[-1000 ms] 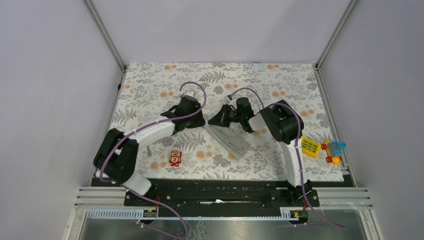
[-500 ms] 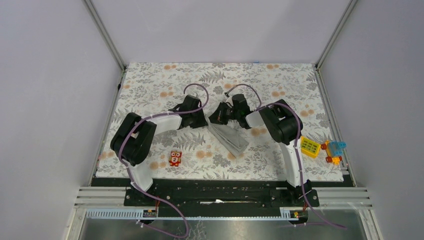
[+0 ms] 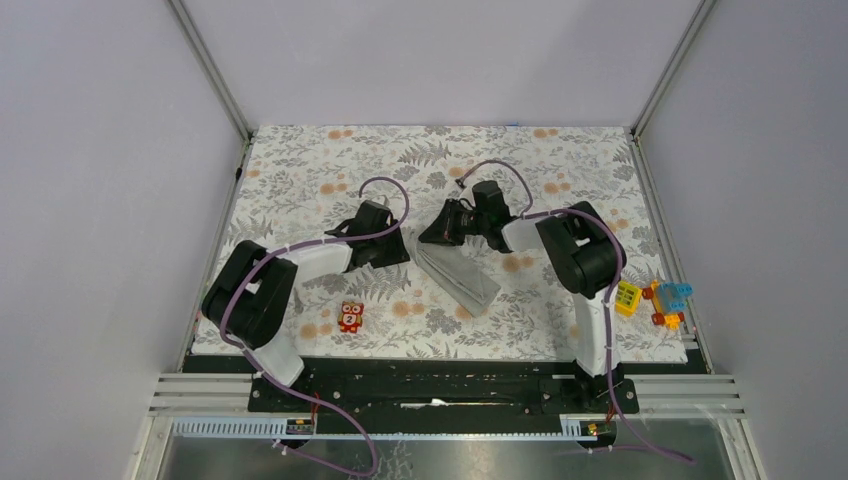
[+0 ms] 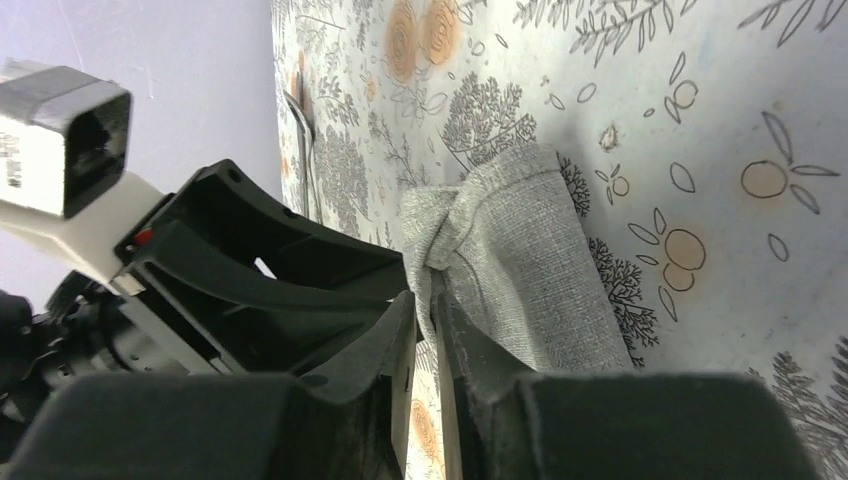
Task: Fold the napkin into a case and place the utensils inside
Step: Grasp the top corner of the smaller rectangle folded napkin from the folded napkin, then smooth out the smaller rectangle-folded napkin at the center of the board.
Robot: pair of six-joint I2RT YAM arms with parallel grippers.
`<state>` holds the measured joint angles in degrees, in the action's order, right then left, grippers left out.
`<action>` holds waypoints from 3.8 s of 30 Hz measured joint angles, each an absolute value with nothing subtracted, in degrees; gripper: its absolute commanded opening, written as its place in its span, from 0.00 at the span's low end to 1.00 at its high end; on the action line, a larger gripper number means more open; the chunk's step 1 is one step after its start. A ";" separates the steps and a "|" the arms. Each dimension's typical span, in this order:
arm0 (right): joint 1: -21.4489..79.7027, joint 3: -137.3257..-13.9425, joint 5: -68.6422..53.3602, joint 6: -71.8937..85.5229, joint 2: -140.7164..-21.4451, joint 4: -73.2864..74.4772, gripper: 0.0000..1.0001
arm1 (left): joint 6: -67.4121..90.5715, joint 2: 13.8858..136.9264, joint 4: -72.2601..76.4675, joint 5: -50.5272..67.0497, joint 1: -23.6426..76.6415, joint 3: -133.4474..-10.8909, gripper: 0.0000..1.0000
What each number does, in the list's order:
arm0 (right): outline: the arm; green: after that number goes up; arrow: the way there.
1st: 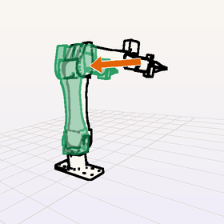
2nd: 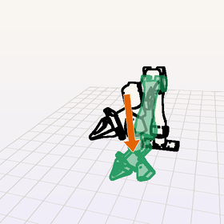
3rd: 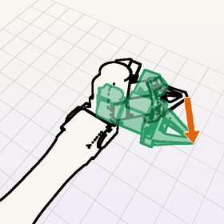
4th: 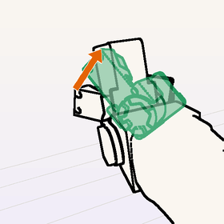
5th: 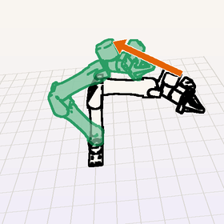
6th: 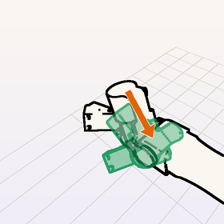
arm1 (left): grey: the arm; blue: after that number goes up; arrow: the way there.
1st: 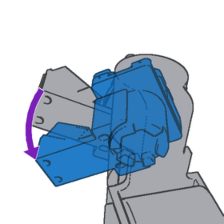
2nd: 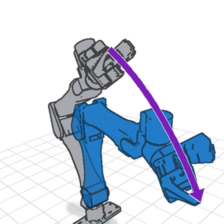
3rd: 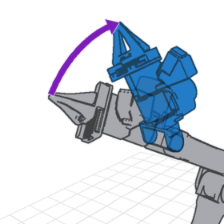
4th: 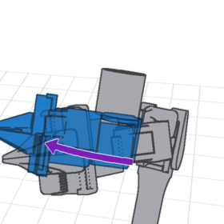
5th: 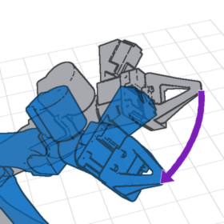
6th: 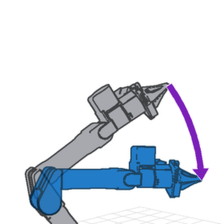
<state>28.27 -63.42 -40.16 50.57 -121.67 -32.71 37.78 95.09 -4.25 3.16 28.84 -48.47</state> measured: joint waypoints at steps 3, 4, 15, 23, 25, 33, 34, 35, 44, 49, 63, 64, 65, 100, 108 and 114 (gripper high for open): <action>27.53 -63.83 -40.12 49.36 -120.38 -31.35 0.22 | 37.80 95.09 -4.25 4.05 28.53 -48.45 0.44; 27.29 -64.34 -40.12 49.01 -120.38 -30.76 0.22 | 37.80 95.09 -4.21 4.23 28.49 -48.45 0.42; 27.66 -69.43 -39.94 46.98 -124.84 -26.72 0.10 | 37.95 100.77 -3.22 3.60 28.36 -53.93 0.32; 30.33 -71.02 -37.26 47.11 -126.93 -26.61 0.10 | 36.88 103.26 -5.04 2.76 28.05 -57.43 0.37; 30.11 -71.00 -37.06 47.16 -126.91 -26.72 0.13 | 36.67 103.20 -5.02 2.61 28.01 -57.41 0.40; 27.68 -66.41 -37.58 44.47 -120.05 -22.09 0.24 | 35.99 97.12 -5.96 3.01 27.57 -51.48 0.34; 27.46 -66.13 -37.56 44.10 -119.02 -21.61 0.24 | 35.97 95.98 -6.76 3.51 27.27 -50.89 0.32; 27.22 -65.87 -37.54 43.57 -117.93 -21.32 0.24 | 36.03 95.26 -7.38 3.95 27.00 -50.78 0.31; 27.22 -63.29 -36.03 40.93 -116.55 -19.97 0.08 | 36.14 95.59 -6.63 7.68 26.44 -55.40 0.21; 29.21 -62.98 -35.20 40.93 -118.48 -19.81 0.06 | 36.93 100.16 -3.16 9.10 26.48 -58.52 0.19; 30.44 -61.39 -33.01 37.45 -114.98 -15.55 0.25 | 38.63 108.75 4.05 12.16 26.55 -60.38 0.18; 30.46 -60.95 -32.21 36.23 -113.21 -13.47 0.29 | 38.61 108.57 4.23 12.10 26.52 -60.16 0.20; 30.46 -60.73 -31.55 35.22 -111.74 -11.79 0.33 | 38.57 108.33 4.36 12.05 26.52 -59.88 0.22; 47.75 -63.75 7.97 3.22 -103.53 13.85 0.54 | 52.71 99.85 11.57 21.63 25.76 -43.53 0.33; 48.53 -65.65 9.61 3.20 -105.06 15.07 0.27 | 53.30 101.12 12.64 21.32 25.76 -43.51 0.11; 48.64 -68.29 8.82 4.73 -105.06 17.34 0.09 | 54.37 101.38 15.27 21.23 25.80 -42.39 0.04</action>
<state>48.64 -68.29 8.82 4.73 -105.06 17.34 54.37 101.38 15.27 21.23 25.80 -42.39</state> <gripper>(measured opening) 0.146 0.070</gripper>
